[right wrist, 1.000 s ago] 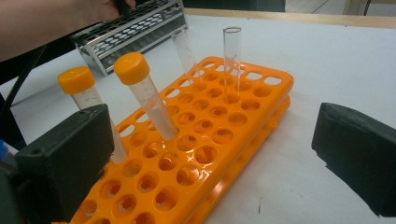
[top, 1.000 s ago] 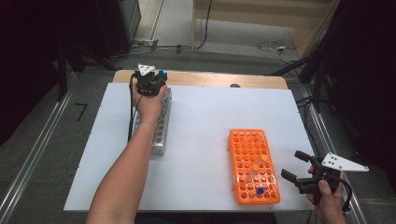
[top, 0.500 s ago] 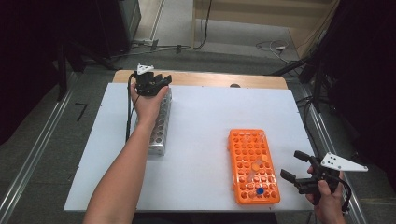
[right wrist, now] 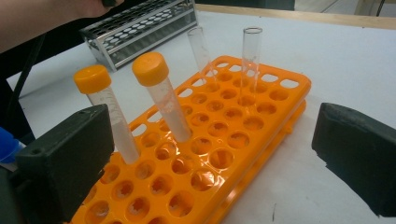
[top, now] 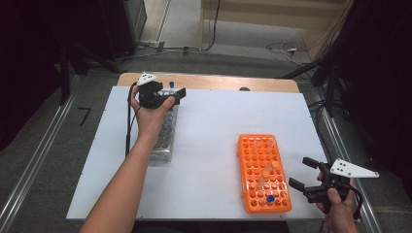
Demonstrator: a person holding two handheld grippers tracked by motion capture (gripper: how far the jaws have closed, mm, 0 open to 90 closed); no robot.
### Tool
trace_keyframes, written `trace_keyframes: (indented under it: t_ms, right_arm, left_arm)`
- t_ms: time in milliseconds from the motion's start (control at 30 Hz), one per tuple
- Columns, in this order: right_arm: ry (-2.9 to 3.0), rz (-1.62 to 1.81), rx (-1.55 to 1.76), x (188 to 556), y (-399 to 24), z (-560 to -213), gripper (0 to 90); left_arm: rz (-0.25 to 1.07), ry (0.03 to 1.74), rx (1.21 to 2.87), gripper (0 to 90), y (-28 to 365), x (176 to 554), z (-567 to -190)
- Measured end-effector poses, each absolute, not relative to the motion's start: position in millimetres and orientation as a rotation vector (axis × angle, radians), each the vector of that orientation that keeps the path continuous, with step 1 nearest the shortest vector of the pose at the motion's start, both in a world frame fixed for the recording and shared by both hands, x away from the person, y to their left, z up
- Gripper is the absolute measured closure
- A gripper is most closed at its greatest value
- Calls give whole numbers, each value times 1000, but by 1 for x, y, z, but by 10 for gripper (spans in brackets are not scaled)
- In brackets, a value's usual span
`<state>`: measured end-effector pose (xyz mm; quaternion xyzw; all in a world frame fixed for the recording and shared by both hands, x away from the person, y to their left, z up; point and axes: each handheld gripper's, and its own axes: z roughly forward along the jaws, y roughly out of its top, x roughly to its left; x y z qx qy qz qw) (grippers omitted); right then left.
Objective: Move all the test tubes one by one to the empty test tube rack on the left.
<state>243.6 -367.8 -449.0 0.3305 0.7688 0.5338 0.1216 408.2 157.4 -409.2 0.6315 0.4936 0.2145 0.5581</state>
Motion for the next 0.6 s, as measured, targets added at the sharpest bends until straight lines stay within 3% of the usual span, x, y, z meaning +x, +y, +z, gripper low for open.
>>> trace_keyframes:
  t_ms: [600]
  right_arm:
    - [2290, 1596, 911, 239, -362, -444, 12]
  left_arm:
    - [484, 1018, 1561, 0, 140, 317, -406]
